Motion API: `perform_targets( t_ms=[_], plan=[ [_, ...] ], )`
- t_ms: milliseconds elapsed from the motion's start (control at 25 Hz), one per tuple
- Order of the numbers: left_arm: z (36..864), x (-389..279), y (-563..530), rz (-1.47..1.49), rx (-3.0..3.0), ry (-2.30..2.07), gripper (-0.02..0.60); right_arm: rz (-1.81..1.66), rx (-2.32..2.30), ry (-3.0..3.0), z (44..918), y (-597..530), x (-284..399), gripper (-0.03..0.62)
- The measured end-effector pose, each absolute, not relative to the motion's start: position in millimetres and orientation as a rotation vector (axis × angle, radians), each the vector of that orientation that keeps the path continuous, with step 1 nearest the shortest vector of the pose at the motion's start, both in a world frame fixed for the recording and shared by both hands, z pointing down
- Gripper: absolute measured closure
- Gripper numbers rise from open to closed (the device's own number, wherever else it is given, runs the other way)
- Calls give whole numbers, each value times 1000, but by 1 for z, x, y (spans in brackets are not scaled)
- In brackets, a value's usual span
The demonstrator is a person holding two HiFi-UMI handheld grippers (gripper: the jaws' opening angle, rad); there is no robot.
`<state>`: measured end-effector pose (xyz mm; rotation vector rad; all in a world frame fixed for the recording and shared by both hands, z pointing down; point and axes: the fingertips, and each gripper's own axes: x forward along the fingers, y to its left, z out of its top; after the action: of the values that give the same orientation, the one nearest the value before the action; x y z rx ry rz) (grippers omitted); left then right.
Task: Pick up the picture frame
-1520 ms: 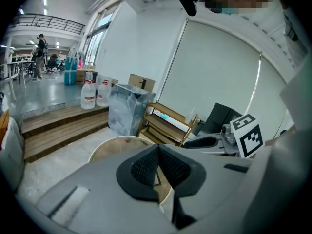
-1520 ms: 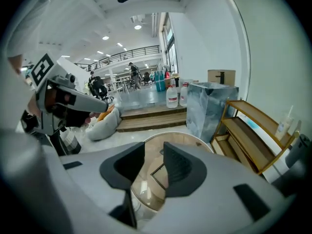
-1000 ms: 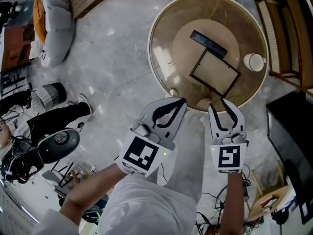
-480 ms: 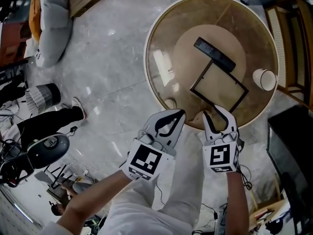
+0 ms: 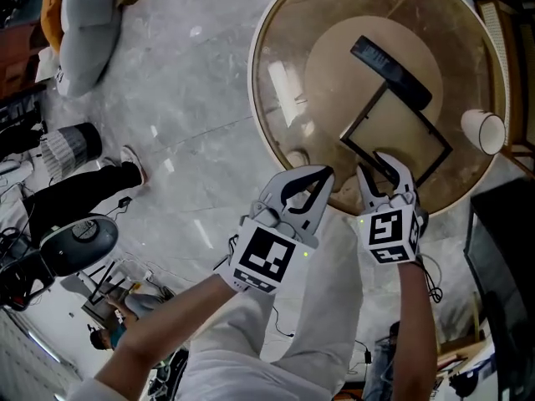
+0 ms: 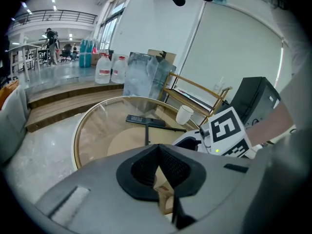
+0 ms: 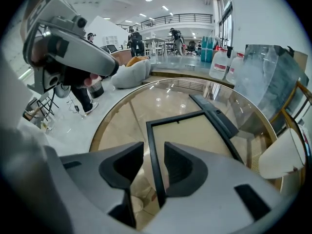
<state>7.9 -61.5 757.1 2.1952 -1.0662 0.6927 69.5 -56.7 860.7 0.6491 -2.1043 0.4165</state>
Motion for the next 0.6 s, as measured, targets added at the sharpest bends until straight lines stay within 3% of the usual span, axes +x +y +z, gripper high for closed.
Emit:
perform_targets(
  t_ms=[600],
  plan=[
    [764,4,-59,701,2175,-1053,591,76,565,-1994,881,-56,69,500]
  ],
)
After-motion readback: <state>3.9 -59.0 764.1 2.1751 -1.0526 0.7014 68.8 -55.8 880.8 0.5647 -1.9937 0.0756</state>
